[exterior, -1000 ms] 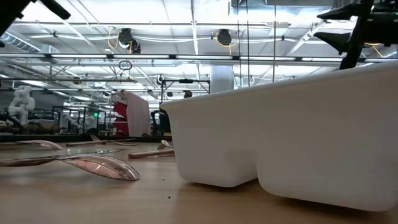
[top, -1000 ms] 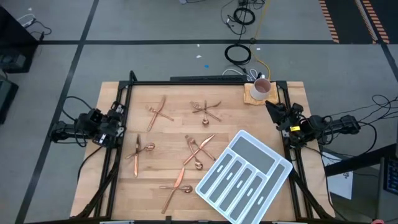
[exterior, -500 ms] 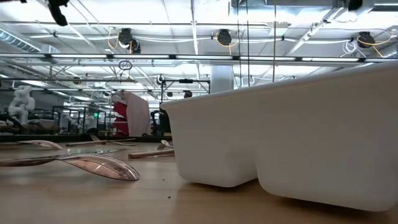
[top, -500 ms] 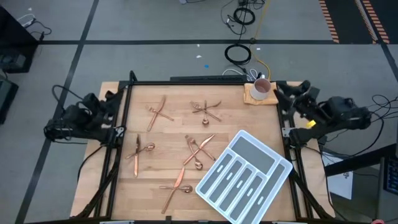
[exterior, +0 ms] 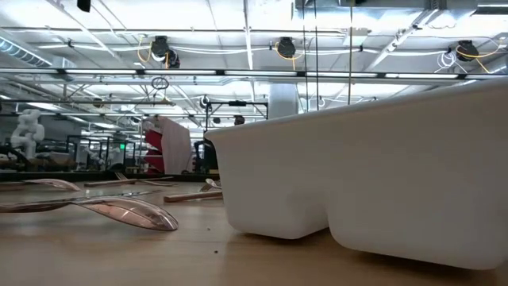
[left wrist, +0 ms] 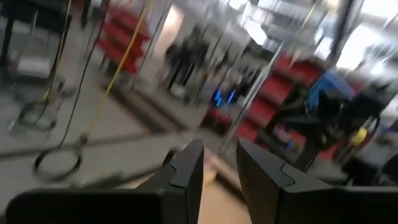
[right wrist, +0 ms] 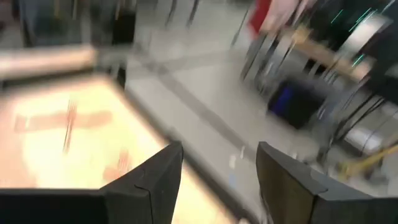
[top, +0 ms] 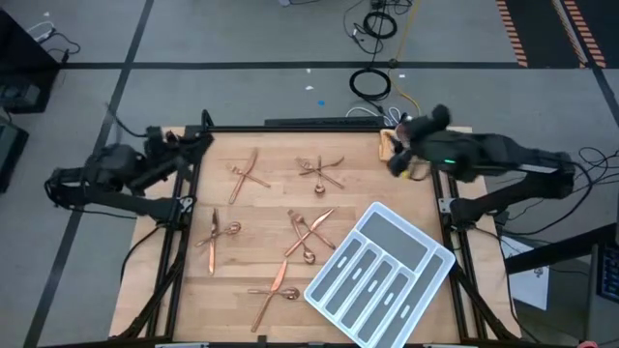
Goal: Sort silverware
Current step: Adjust the silverware tray
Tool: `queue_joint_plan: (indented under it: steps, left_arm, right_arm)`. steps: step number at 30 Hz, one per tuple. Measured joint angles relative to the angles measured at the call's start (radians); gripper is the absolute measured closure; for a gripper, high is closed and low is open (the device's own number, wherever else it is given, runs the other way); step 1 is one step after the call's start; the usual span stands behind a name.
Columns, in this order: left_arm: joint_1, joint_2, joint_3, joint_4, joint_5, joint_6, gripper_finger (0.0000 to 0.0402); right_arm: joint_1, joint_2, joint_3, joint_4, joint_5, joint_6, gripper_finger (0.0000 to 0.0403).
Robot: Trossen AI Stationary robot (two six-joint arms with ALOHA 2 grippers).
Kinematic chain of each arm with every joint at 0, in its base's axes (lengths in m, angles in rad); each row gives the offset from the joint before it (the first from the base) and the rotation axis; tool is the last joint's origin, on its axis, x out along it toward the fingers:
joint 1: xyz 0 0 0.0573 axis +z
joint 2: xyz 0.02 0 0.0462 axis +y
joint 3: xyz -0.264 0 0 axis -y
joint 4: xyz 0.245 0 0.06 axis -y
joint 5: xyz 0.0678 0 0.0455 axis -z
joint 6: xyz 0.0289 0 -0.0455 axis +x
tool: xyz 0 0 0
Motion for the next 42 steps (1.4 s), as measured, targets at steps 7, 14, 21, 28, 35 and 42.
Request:
queue_joint_plan:
  steps: [7,14,21,28,35,42]
  left_arm:
    - [0.0,0.095,0.022,-0.212,0.02,-0.2,0.03]
    - [0.0,0.175,0.022,-0.403,0.058,-0.362,0.03]
    - [0.0,0.237,0.022,-0.437,0.129,-0.367,0.03]
    - [0.0,0.26,0.022,-0.437,0.128,-0.366,0.03]
    - [0.0,0.262,0.022,-0.44,0.097,-0.365,0.03]
    - [0.008,0.262,0.022,-0.44,0.054,-0.364,0.03]
  right_arm:
    - [-0.177,0.156,-0.016,-0.088,-0.326,0.026,0.0212]
    - [-0.246,0.358,-0.016,-0.177,-0.393,0.027,0.0216]
    - [-0.15,0.434,-0.076,-0.309,-0.513,-0.002,0.027]
    - [-0.079,0.282,-0.324,-0.191,-0.726,0.112,0.0393]
    - [-0.09,0.149,-0.568,0.054,-0.858,0.244,0.0402]
    - [-0.09,0.195,-0.654,0.11,-0.85,0.257,0.0403]
